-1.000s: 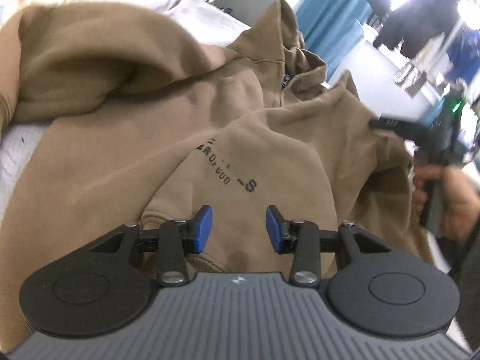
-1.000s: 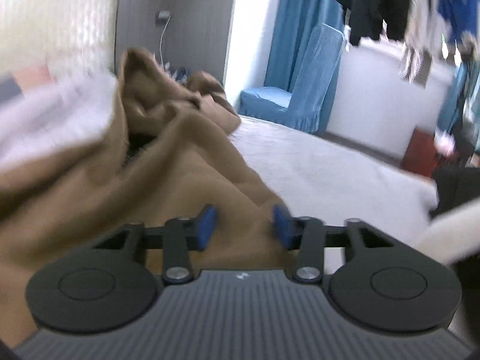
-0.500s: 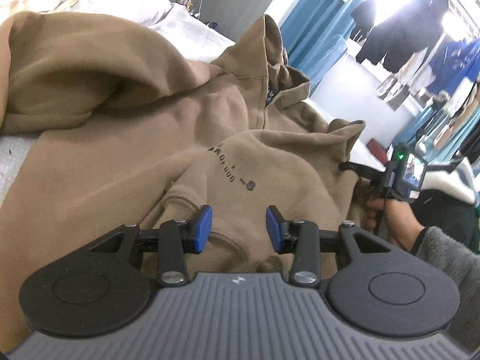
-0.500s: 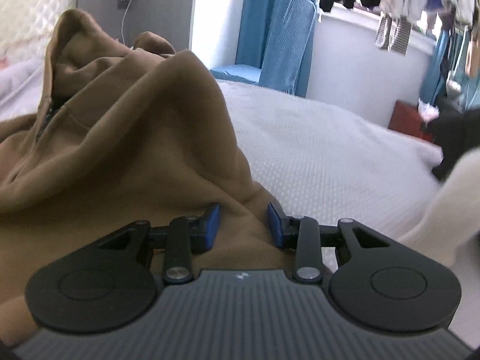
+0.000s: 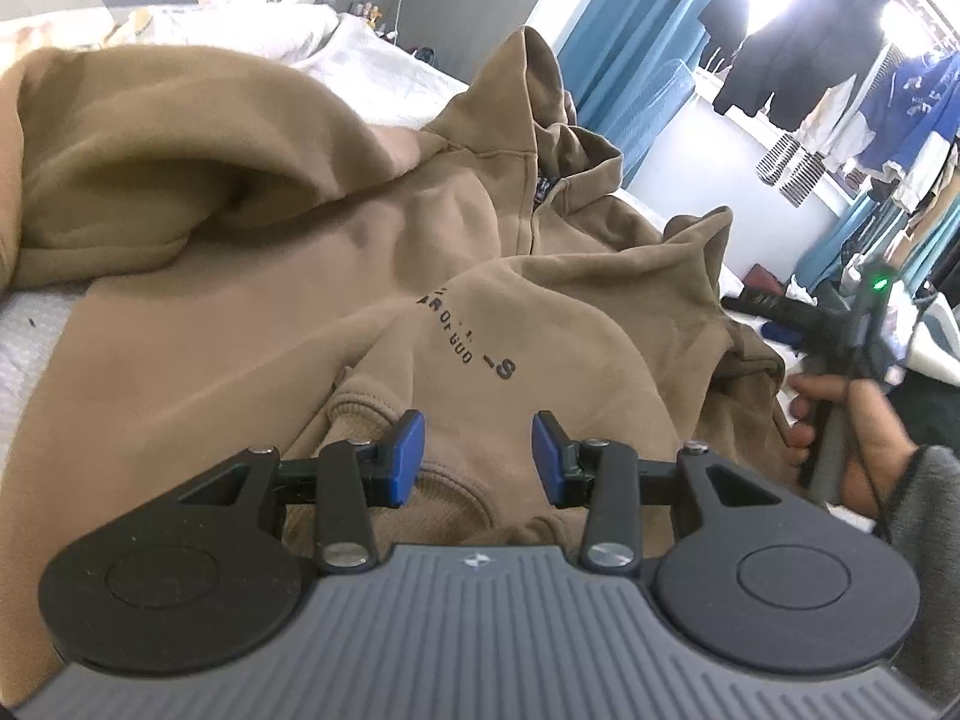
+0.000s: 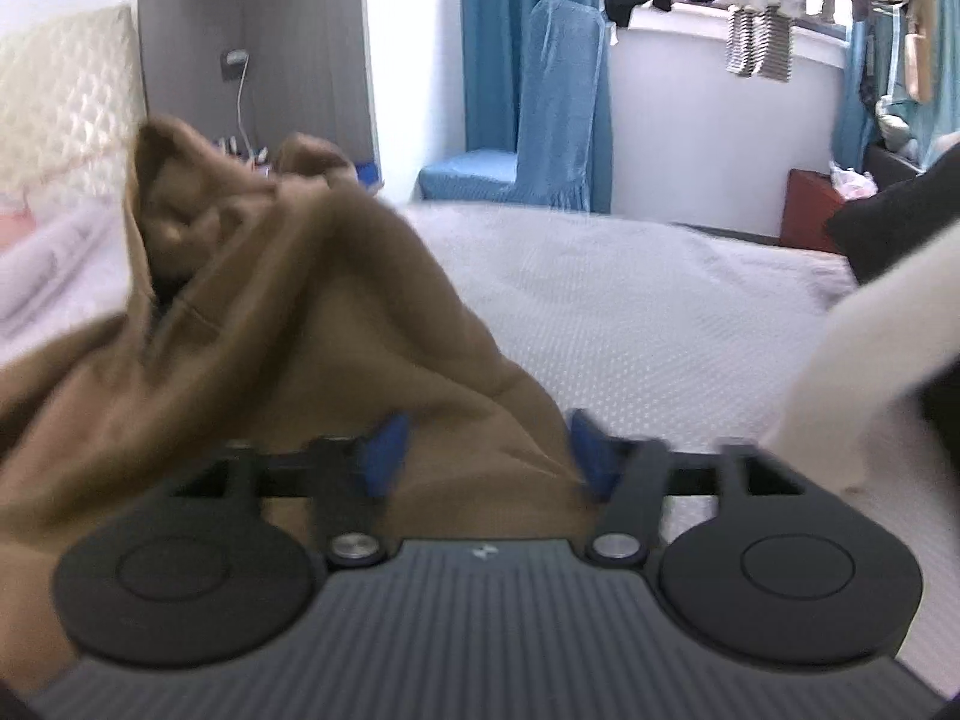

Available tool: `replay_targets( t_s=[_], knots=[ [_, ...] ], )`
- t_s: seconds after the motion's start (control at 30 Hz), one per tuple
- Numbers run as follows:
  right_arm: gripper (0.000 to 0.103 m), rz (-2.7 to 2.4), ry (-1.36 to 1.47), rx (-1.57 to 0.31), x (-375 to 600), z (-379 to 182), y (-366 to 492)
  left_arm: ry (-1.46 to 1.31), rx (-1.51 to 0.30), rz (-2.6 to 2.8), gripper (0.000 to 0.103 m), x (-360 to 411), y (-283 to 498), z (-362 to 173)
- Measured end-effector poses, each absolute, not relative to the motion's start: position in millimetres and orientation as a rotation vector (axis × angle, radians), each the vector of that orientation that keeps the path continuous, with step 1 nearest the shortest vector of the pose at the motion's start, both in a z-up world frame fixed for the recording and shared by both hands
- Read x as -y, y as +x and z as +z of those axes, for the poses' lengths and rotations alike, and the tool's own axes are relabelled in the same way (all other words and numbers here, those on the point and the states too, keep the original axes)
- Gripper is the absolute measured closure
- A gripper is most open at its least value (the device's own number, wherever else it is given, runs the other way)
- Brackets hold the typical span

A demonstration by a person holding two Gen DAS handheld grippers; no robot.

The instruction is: Fold large clothes

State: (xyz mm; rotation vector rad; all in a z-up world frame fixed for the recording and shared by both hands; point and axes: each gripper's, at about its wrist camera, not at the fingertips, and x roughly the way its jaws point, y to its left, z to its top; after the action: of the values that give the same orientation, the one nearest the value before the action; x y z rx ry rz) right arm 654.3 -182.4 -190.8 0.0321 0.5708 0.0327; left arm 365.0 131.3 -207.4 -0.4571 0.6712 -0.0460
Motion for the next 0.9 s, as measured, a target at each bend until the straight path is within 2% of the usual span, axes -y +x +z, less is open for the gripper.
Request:
replay_targets(
  t_s=[0.23, 0.53, 0.7, 0.9],
  knots=[
    [0.033, 0.179, 0.032, -0.52, 157.3, -131.2, 580.1, -0.366, -0.62, -0.06, 0.058, -122.1, 328.5, -191.7],
    [0.033, 0.333, 0.156, -0.52, 113.4, -89.1, 472.6, -0.359, -0.544, -0.033, 0.058, -123.9, 295.5, -168.5],
    [0.033, 0.386, 0.12, -0.519, 88.2, -84.8, 425.1, -0.366, -0.521, -0.013, 0.057, -131.5, 277.4, -156.6],
    [0.033, 0.44, 0.106, -0.529, 66.6, -106.8, 386.9, -0.364, -0.483, 0.094, 0.057, -151.7, 267.6, -148.7]
  ],
)
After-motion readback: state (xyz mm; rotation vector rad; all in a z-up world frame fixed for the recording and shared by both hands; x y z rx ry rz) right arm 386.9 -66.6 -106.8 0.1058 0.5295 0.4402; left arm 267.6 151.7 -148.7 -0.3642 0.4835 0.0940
